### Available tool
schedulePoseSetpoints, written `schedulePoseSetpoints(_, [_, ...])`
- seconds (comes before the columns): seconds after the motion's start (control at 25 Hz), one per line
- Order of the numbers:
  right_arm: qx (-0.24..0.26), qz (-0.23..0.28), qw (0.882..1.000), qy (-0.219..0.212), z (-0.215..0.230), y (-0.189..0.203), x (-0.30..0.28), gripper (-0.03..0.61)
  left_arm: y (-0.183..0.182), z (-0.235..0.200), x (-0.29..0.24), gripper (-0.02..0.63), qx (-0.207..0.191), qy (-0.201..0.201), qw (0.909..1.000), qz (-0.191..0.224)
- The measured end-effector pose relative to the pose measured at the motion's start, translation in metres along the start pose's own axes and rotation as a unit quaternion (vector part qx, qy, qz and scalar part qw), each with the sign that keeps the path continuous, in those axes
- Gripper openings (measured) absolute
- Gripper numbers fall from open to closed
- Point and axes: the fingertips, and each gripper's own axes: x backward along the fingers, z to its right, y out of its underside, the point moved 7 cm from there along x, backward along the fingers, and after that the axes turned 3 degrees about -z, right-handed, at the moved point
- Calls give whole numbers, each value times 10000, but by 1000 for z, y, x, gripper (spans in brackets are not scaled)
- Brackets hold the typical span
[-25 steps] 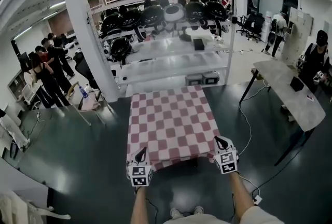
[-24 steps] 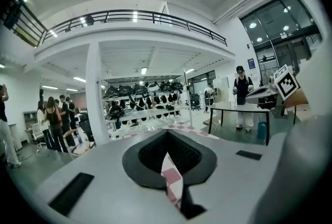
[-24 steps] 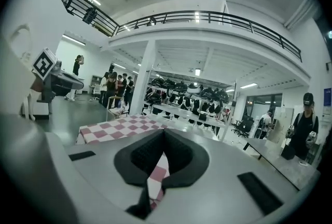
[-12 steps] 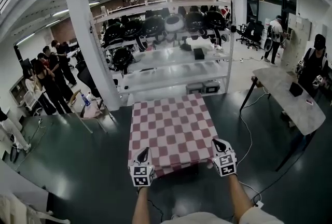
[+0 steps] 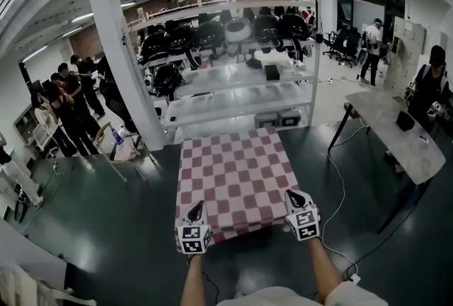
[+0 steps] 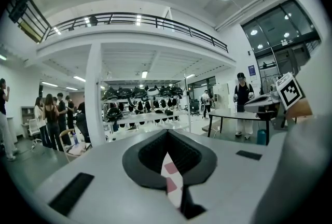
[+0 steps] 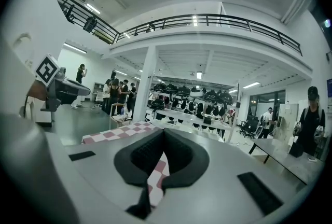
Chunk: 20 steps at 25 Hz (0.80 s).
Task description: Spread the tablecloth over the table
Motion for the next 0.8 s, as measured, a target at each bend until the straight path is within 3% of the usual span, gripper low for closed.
schedulePoseSetpoints(0.8, [42, -30, 9999, -91, -4, 4, -8, 14, 3, 3, -5, 26, 54, 8, 10000, -30])
